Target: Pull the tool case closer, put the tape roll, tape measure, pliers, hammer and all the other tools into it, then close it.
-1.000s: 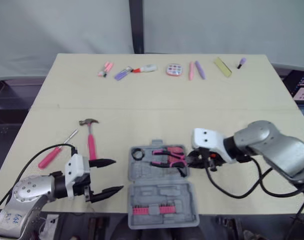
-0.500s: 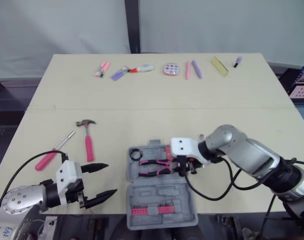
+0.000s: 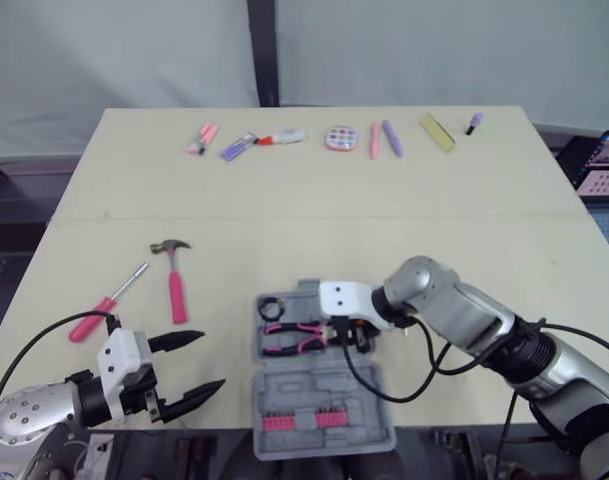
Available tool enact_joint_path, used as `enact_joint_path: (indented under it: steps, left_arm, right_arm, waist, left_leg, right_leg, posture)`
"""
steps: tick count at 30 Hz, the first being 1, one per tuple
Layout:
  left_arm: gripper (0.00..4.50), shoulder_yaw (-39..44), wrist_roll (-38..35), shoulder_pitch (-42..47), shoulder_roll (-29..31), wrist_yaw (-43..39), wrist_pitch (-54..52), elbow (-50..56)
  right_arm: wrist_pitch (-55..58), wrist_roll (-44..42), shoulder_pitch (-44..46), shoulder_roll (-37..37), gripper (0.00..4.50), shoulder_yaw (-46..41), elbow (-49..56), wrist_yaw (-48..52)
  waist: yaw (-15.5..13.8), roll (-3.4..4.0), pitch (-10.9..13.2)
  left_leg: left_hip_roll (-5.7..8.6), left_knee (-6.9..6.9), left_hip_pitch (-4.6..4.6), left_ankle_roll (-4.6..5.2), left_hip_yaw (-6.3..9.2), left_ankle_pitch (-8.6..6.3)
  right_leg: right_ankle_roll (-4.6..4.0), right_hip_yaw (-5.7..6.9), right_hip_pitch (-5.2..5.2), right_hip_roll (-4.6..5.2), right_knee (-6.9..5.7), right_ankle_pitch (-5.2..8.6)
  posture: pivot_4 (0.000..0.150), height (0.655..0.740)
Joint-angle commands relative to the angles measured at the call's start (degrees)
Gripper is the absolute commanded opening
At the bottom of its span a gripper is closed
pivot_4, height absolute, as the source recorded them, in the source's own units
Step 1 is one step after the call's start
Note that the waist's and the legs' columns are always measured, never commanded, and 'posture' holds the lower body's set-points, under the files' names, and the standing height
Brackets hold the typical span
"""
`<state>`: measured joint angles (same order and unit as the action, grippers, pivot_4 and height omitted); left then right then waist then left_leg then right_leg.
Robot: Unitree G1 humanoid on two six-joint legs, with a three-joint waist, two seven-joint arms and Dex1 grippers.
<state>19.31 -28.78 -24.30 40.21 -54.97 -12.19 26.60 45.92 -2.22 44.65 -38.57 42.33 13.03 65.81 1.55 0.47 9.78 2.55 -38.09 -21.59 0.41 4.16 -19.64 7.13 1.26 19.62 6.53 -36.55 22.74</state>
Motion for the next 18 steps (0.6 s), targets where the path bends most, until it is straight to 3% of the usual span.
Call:
enact_joint_path:
  steps: [1,18]
  left_arm:
    - [4.5,0.3,0.5,-0.9,-0.5,-0.6,2.2,0.3]
    - [4.5,-1.4,1.4,0.0,-1.2,-0.2,3.0,-0.1]
  right_arm:
    - [-1.1,0.7,0.7,0.8,0.95,-0.7,0.9,0.6]
    - [-0.4,1.4,0.5,2.7,0.95,-1.2,1.3,1.0]
  waist:
    - [0.0,0.0,0.0]
    - [0.1,0.0,0.0]
  left_leg:
    - [0.0,0.0,0.0,0.0,0.0,0.0]
    - [0.0,0.01,0.0,-0.02,0.0,-0.01]
  right_leg:
    - [0.0,0.0,0.0,0.0,0.0,0.0]
    - [0.0,0.0,0.03,0.0,-0.03,0.0]
  posture:
    - [0.15,0.74]
    - [0.15,0.74]
